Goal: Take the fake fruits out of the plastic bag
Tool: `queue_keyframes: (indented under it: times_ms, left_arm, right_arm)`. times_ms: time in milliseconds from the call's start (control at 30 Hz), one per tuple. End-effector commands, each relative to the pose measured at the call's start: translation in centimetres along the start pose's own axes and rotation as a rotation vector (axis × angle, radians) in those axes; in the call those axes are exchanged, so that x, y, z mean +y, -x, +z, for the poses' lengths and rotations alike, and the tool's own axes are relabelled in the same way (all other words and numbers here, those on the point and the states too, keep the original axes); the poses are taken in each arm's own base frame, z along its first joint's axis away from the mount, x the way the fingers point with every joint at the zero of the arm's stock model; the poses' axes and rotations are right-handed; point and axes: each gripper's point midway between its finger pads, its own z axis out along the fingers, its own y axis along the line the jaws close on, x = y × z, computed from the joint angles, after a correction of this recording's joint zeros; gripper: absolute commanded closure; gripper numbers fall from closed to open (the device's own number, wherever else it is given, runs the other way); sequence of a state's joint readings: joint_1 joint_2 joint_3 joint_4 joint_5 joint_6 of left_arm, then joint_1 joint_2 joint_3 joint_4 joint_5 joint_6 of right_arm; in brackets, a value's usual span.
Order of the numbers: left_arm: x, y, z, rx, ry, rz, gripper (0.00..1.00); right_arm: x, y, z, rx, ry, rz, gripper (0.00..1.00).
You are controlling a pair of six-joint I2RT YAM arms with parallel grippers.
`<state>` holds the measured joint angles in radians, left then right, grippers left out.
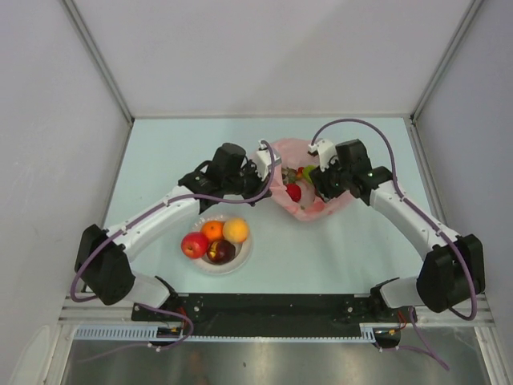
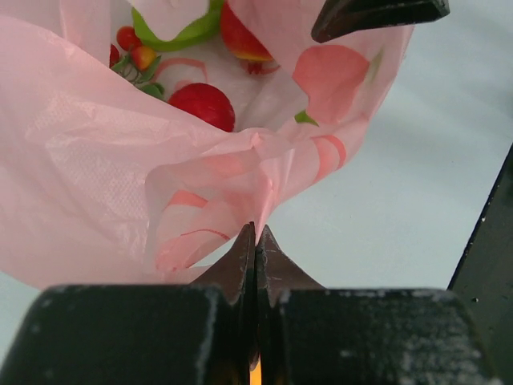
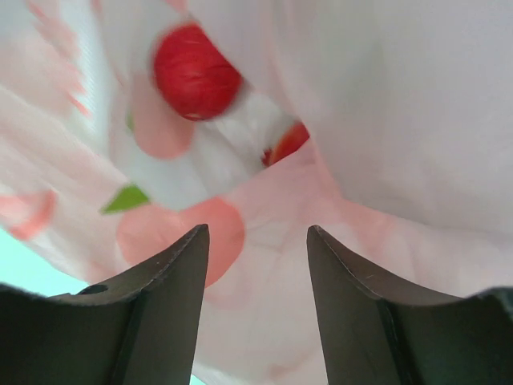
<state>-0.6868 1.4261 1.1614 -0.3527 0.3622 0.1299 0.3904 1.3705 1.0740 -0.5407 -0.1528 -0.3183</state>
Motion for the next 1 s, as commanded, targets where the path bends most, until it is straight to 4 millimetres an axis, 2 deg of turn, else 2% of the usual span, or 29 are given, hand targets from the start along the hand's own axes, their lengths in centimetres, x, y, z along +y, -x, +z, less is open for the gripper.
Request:
queue_keyframes:
  times_ms: [0, 67, 100, 167, 200, 233, 267, 300, 400, 467, 500, 533, 600, 667, 733, 767, 800, 833, 933, 967]
  left_arm:
    - [-0.2, 2.6, -1.0, -0.071, 0.008, -0.012, 1.00]
    - [-0.3, 2.9, -0.9, -0.075, 0.002, -0.024, 1.00]
    - [-0.2, 3.1, -0.8, -0.079, 0.003, -0.026, 1.00]
    - [-0.1, 3.4, -0.7, -0.081, 0.005, -0.031, 1.00]
    - [-0.1, 3.5, -0.7, -0.082, 0.005, -0.032, 1.00]
    - [-0.1, 3.7, -0.7, -0.084, 0.007, -0.029, 1.00]
    - [0.0, 3.8, -0.8, -0.083, 0.010, -0.026, 1.00]
    - [-0.1, 3.7, -0.8, -0.082, 0.007, -0.023, 1.00]
    - [-0.1, 3.6, -1.0, -0.081, 0.008, -0.019, 1.00]
    - [-0.1, 3.4, -0.9, -0.075, 0.008, -0.021, 1.00]
    - [-0.1, 3.5, -0.9, -0.076, 0.008, -0.022, 1.00]
    - [-0.1, 3.5, -0.8, -0.076, 0.006, -0.022, 1.00]
    - [0.0, 3.6, -0.6, -0.079, 0.006, -0.026, 1.00]
    - [0.0, 3.7, -0.4, -0.080, 0.002, -0.027, 1.00]
    - [0.0, 3.8, -0.1, -0.078, -0.002, -0.031, 1.00]
    - [0.1, 3.9, 0.0, -0.078, 0.000, -0.031, 1.00]
    - [0.1, 4.2, 0.0, -0.083, -0.003, -0.030, 1.00]
    - [0.2, 4.2, 0.2, -0.080, 0.000, -0.030, 1.00]
    - [0.4, 4.3, 0.4, -0.082, 0.004, -0.026, 1.00]
    - [0.4, 4.6, 0.4, -0.090, 0.003, -0.026, 1.00]
  right_arm:
    - [1.7, 6.6, -1.2, -0.190, 0.084, -0.070, 0.43]
    - [1.7, 8.0, -0.5, -0.219, 0.082, -0.116, 0.43]
    - [1.6, 7.7, 0.9, -0.194, 0.090, -0.152, 0.42]
    - [0.6, 7.6, 2.4, -0.172, 0.065, -0.182, 0.41]
    - [0.1, 6.7, 4.2, -0.125, 0.057, -0.198, 0.40]
    - [-0.5, 6.4, 5.2, -0.100, 0.040, -0.199, 0.36]
    - [-2.0, 7.1, 5.5, -0.102, -0.014, -0.194, 0.26]
    - [-2.6, 6.4, 7.0, -0.067, -0.022, -0.194, 0.23]
    - [-5.4, 7.3, 8.2, -0.061, -0.110, -0.198, 0.18]
    - [-6.9, 6.5, 9.7, -0.022, -0.140, -0.212, 0.16]
    - [-7.4, 6.9, 10.0, -0.020, -0.152, -0.219, 0.16]
    - [-7.8, 6.0, 11.1, 0.010, -0.153, -0.231, 0.15]
    - [-8.3, 6.0, 11.8, 0.022, -0.162, -0.241, 0.14]
    - [-8.2, 4.9, 13.5, 0.059, -0.136, -0.257, 0.14]
    - [-8.2, 4.5, 14.5, 0.074, -0.121, -0.267, 0.15]
    - [-8.1, 3.7, 15.5, 0.095, -0.105, -0.271, 0.20]
    - [-8.2, 3.7, 15.6, 0.097, -0.101, -0.272, 0.23]
    - [-8.2, 3.7, 15.7, 0.105, -0.093, -0.272, 0.25]
    - [-7.5, 3.6, 15.0, 0.112, -0.043, -0.264, 0.39]
    - [-7.4, 4.3, 14.2, 0.096, -0.042, -0.261, 0.50]
